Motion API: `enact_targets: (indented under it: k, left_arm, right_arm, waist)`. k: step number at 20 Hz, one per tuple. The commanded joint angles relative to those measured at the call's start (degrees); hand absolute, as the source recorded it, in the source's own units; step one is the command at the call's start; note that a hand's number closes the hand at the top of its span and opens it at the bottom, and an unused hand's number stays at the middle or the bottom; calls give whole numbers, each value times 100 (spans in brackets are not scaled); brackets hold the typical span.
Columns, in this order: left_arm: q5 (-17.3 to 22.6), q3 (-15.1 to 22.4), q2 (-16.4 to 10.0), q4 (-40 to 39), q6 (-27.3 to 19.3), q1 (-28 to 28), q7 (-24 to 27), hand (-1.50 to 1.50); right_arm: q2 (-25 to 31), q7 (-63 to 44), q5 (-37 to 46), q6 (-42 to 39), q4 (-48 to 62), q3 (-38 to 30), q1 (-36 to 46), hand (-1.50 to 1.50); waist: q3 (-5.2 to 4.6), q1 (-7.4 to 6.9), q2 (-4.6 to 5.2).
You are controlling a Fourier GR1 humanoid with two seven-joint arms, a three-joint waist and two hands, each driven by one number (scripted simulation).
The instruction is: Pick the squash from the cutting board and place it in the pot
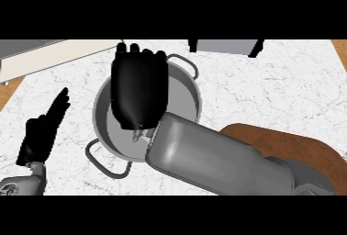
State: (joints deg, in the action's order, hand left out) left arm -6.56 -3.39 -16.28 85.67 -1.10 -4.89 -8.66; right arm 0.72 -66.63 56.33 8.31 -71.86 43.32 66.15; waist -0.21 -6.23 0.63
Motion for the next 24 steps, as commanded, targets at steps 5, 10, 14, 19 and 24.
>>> enact_targets:
  k: [5,10,14,19,24]
  left_arm:
    - [-3,14,37,-34,38,40,81,0]
    - [9,-11,34,133,43,227,119,0]
    - [-75,2,99,-145,-50,-160,120,0]
    - [30,-15,-18,41,149,-126,56,0]
    - [5,-27,-18,14,143,-123,76,0]
  right_arm:
    - [-69,-169,-644,1222,1652,-235,432,150]
    - [-70,343,-995,1415,2715,-54,667,150]
    - [-70,914,-1439,2131,3097,-422,486,150]
    - [-71,1462,-2197,2592,3422,-705,348,-150]
    - [-71,2084,-2669,2944,3694,-743,635,-150]
  waist:
    - [3,55,54]
    - [5,-31,58]
    - [9,-17,138]
    - [15,-146,152]
    - [15,-160,146]
